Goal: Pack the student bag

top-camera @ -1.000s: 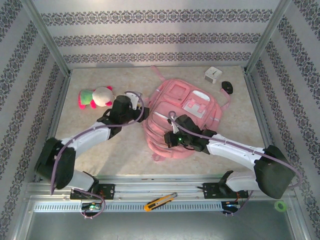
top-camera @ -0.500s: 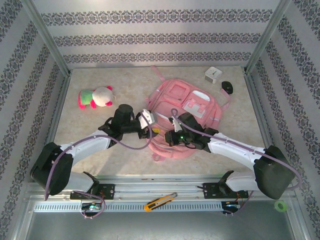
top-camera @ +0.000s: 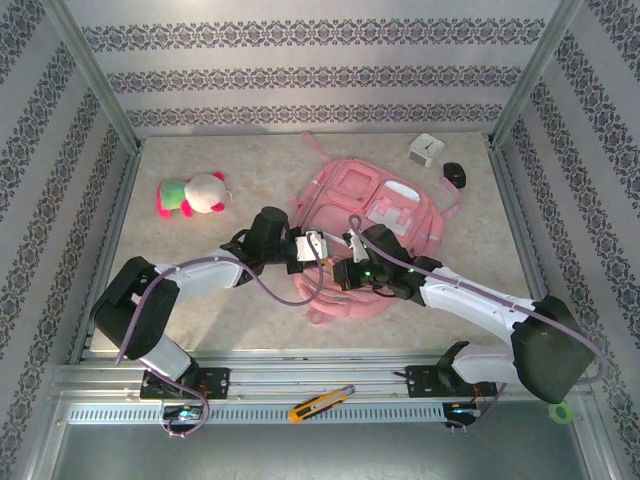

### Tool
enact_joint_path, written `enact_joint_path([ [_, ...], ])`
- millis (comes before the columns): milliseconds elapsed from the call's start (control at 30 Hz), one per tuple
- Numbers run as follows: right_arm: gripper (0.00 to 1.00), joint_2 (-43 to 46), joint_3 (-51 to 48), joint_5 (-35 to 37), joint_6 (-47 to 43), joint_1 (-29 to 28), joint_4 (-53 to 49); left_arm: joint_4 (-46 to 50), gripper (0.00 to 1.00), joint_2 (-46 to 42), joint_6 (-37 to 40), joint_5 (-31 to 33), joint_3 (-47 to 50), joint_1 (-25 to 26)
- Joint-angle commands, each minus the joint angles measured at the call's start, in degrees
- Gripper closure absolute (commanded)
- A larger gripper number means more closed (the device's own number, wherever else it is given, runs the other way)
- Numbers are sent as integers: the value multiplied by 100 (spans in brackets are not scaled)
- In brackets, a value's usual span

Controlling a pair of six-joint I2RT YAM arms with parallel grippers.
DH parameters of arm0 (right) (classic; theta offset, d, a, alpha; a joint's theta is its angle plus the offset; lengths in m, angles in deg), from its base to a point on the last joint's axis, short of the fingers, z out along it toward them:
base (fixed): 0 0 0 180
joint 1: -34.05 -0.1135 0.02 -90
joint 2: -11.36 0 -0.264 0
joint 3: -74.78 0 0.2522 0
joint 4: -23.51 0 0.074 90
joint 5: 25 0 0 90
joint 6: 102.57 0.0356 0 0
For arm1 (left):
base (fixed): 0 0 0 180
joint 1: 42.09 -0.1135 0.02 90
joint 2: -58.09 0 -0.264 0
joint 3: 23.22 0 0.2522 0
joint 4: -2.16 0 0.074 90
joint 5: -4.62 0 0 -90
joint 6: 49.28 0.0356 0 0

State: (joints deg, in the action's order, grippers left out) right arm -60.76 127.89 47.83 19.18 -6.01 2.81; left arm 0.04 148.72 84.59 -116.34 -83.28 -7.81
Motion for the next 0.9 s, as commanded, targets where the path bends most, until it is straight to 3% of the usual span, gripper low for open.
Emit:
enact_joint_path([
  [0, 100, 274, -101, -254, 1, 86, -261, -235, 94, 130, 470, 520, -160, -21],
  [133, 100, 547, -214, -427, -131, 495, -793, 268, 100, 85, 751, 570, -213, -118],
  [300, 100, 1204, -363, -397, -387, 969, -1446, 576, 100, -40, 830, 589, -169, -346],
  [467, 100, 1443, -455, -557, -308, 1151, -1365, 725, 98, -103, 801, 453, -172, -379],
  [533, 100, 1373, -421, -638, -282, 1044, -1249, 834, 91, -162, 621, 382, -238, -360],
  [633, 100, 1219, -303, -581, -376, 899, -1265, 879, 58, -425, 279, 169, -251, -194],
  [700, 100, 1141, -253, -611, -401, 886, -1251, 606, 45, -604, 97, 143, -160, -26],
  [867, 100, 1122, -252, -595, -363, 861, -1182, 557, 36, -590, 174, 161, -363, 323],
])
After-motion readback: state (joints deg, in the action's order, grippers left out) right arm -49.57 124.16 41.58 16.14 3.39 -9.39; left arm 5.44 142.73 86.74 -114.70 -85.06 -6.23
